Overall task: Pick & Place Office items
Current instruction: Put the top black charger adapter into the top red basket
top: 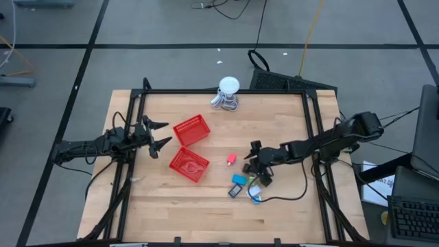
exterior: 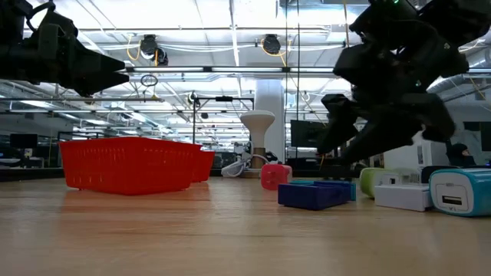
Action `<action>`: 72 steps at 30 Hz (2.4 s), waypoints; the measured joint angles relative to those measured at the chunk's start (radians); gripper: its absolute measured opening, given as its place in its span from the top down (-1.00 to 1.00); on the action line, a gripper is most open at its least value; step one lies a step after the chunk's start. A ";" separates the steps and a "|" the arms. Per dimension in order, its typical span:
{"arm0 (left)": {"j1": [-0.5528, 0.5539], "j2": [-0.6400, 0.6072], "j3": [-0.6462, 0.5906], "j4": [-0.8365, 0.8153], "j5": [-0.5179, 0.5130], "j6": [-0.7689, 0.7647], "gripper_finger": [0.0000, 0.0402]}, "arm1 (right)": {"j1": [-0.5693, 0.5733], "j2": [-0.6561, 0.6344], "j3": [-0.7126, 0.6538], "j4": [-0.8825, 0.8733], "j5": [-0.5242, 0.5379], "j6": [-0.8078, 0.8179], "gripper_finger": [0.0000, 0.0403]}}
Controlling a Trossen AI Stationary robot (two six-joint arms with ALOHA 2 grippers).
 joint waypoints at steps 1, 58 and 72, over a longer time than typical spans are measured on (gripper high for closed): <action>0.000 0.000 0.000 0.000 0.000 0.000 -0.57 | 0.000 0.012 0.000 0.029 0.026 0.024 -0.20; 0.000 0.000 0.000 0.000 0.000 0.000 -0.55 | -0.224 0.124 0.153 -0.166 -0.160 -0.043 -0.20; 0.000 0.000 0.000 0.000 0.000 0.000 -0.61 | -0.223 0.052 0.149 -0.220 -0.176 0.205 0.32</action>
